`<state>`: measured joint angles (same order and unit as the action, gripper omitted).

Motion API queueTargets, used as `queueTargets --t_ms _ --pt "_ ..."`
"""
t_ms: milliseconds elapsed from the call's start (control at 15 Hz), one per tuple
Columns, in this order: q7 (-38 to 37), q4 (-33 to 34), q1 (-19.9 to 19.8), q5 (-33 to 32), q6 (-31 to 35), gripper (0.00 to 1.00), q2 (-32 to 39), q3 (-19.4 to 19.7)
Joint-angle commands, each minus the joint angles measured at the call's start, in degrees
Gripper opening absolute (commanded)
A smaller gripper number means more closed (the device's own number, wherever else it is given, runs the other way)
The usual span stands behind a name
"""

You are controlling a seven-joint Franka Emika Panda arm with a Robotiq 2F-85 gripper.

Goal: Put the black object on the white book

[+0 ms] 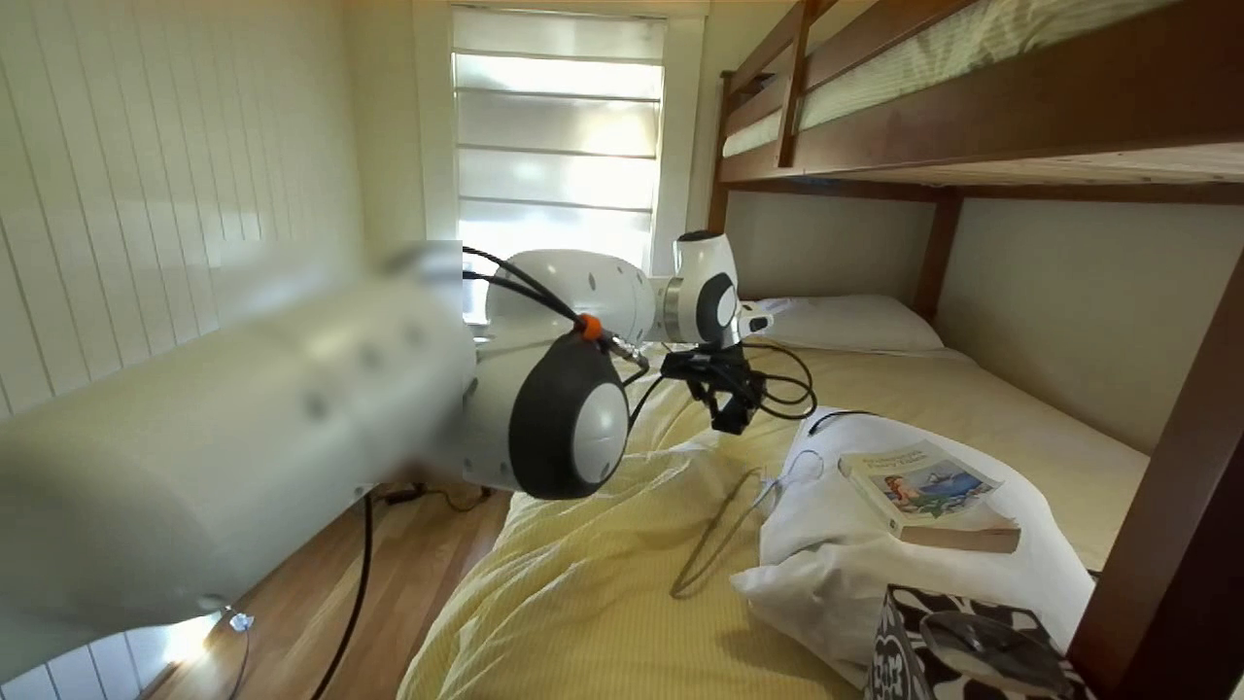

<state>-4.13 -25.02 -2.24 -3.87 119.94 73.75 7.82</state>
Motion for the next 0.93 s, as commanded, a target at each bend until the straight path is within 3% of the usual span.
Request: queueTargets --t_ms 0,200,867 --pt "-6.9 -1.9 0.0 -3.6 -5.6 0.35 -3.2 3.8" --pt "-12.2 -1.5 -1.2 -3.8 -8.7 0.35 -3.6 5.2" --pt "-35.4 -0.1 -9.0 -2.3 -5.9 0.35 -5.5 7.3"
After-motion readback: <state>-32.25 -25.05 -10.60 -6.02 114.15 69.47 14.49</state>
